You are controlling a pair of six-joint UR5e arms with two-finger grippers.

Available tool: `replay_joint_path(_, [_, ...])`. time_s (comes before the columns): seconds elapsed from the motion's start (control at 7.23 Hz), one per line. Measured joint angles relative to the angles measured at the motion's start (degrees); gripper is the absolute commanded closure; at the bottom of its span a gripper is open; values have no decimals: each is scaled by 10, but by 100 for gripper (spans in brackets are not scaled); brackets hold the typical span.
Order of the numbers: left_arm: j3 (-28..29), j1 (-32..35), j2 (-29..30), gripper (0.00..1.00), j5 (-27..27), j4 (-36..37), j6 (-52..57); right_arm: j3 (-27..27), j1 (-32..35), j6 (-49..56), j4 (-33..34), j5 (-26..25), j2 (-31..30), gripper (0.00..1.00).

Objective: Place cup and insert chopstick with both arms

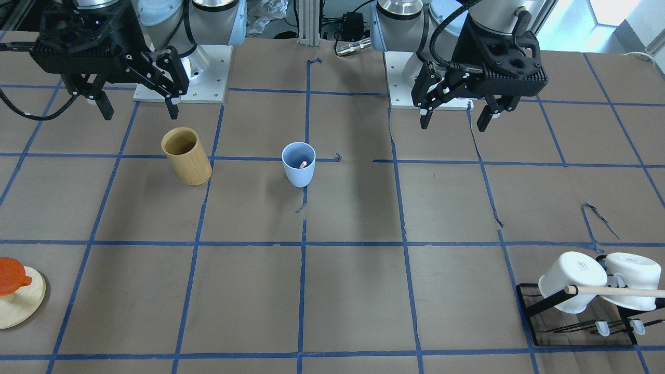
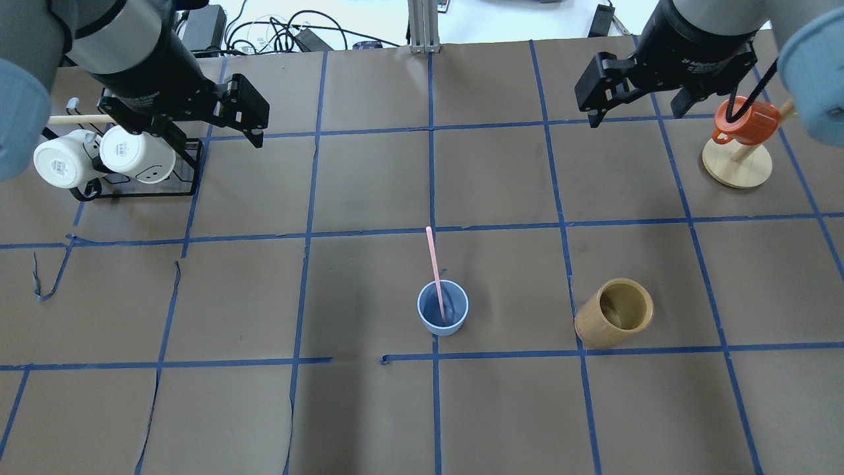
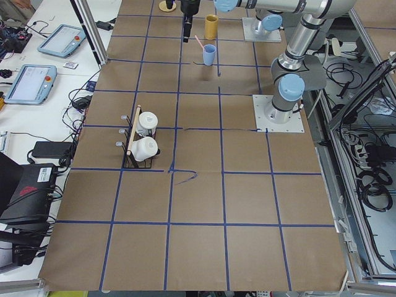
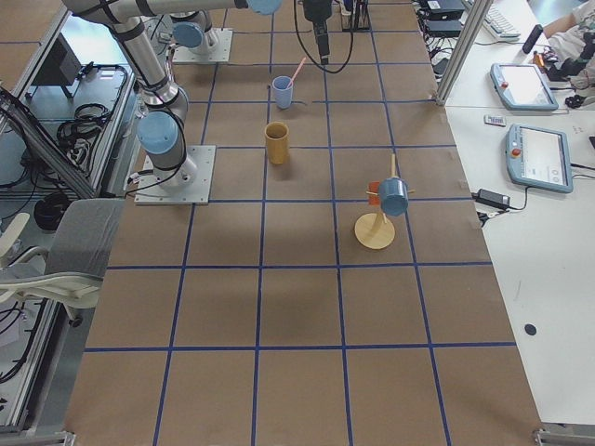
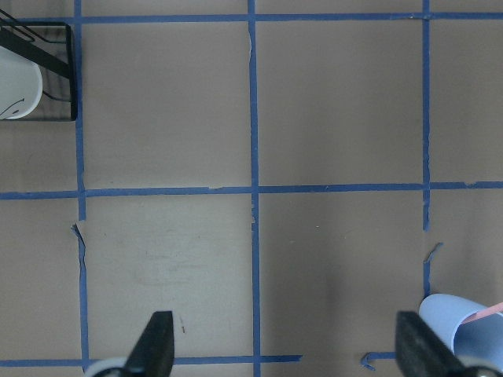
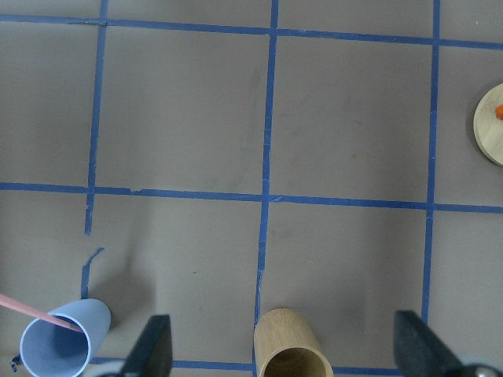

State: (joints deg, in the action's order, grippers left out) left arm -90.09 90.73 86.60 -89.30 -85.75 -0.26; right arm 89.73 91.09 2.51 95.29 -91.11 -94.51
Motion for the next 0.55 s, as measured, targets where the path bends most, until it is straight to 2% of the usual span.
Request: replay_joint_path(0.55, [0,0,0,0,0,0,0,3,0,0,-1,1,-5,0])
